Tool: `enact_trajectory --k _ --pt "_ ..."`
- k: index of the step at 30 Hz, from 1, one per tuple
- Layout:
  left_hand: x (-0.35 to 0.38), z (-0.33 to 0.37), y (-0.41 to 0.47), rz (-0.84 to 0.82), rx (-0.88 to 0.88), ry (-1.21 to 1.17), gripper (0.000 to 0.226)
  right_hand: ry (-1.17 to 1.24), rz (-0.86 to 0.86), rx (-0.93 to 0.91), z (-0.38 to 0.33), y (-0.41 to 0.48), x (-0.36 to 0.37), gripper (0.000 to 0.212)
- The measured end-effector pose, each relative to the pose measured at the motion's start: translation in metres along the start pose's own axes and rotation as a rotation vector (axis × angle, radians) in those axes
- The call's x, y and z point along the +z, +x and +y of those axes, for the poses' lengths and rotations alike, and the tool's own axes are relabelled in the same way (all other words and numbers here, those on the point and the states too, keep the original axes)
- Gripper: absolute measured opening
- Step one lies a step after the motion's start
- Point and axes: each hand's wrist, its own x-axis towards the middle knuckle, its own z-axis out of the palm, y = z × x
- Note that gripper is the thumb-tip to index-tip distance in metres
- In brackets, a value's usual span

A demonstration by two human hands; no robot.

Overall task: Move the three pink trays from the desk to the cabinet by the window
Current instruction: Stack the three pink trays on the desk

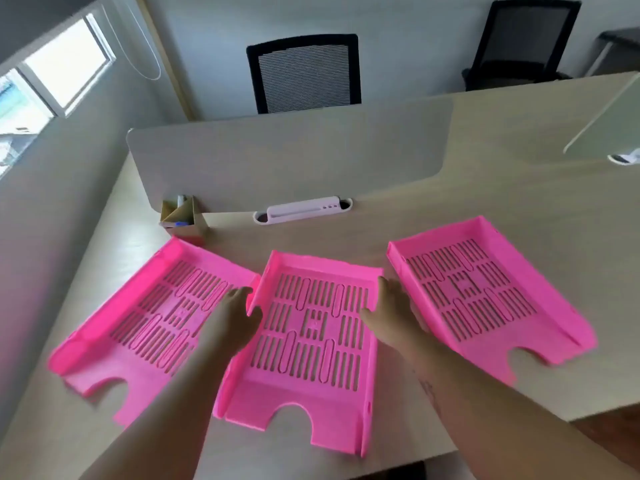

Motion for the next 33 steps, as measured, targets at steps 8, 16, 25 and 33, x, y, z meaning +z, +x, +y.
enact_trajectory --k 8,16,25,33 --pt "0.031 -0.017 -0.01 0.028 -0.209 -0.136 0.022 0.222 -0.076 0.321 0.018 -0.022 0.035 0.052" --pt "0.051 0.005 -0.015 0.01 -0.314 -0.243 0.023 0.074 0.032 0.334 0.024 0.012 0.005 0.054" --pt "0.075 0.026 -0.035 0.098 -0.467 -0.339 0.019 0.038 -0.121 0.193 0.039 0.046 -0.016 0.049" --pt "0.082 0.025 -0.042 0.167 -0.475 -0.373 0.01 0.014 -0.149 0.126 0.053 0.04 -0.009 0.058"
